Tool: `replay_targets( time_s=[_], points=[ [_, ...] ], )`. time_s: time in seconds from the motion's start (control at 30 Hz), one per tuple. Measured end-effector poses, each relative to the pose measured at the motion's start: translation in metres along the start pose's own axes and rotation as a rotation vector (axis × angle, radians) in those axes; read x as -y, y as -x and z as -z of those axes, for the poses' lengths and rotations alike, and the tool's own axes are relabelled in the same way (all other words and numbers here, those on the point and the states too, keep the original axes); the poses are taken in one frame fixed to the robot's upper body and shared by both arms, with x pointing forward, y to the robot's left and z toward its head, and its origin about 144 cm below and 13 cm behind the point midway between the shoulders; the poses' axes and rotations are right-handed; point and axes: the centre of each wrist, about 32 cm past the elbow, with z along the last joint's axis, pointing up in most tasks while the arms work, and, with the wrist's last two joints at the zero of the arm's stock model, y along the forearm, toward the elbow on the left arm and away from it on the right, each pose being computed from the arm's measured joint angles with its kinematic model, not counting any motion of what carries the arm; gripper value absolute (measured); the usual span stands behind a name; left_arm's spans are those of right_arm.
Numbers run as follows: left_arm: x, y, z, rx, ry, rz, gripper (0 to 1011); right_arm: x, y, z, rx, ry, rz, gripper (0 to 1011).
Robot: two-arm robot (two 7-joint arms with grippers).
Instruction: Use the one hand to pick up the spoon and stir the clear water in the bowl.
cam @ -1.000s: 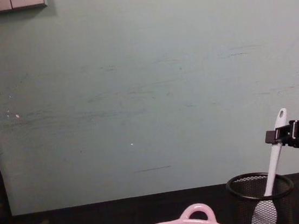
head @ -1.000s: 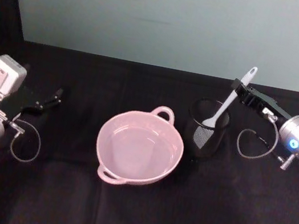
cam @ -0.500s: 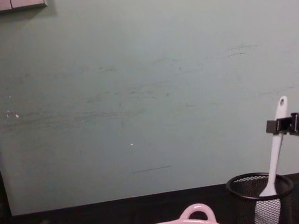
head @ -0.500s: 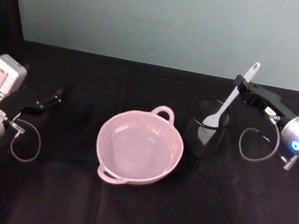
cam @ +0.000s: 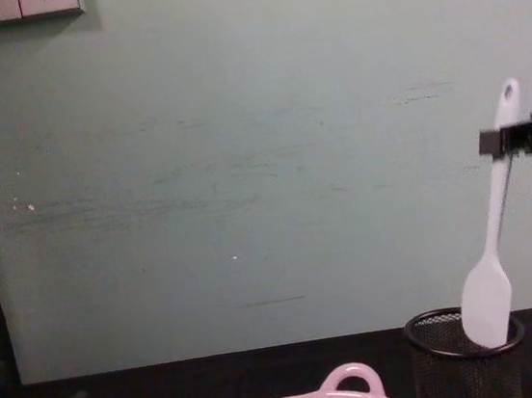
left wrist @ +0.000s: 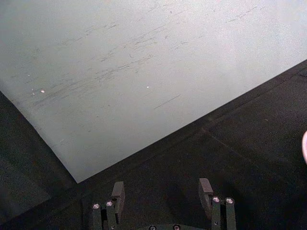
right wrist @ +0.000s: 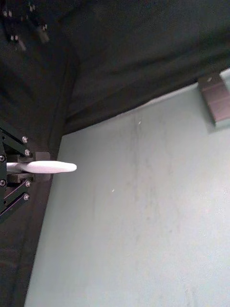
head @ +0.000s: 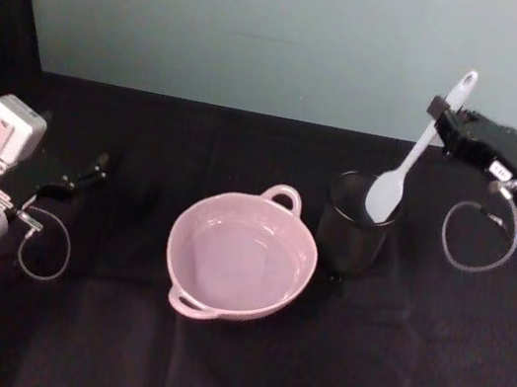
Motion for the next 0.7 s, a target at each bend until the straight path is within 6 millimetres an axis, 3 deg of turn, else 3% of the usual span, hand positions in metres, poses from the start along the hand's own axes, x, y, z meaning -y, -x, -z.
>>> replay_targets(
  time_s=[0.4,0.7],
  points=[
    [0.0,0.0,0.0,0.0,0.0,0.0,1011,0.016,0.029,-0.036,0.015,-0.05,-0.094,119],
    [0.0,0.0,0.0,0.0,0.0,0.0,1011,0.007,0.05,-0.03,0.061,-0.04,-0.241,118]
  ],
)
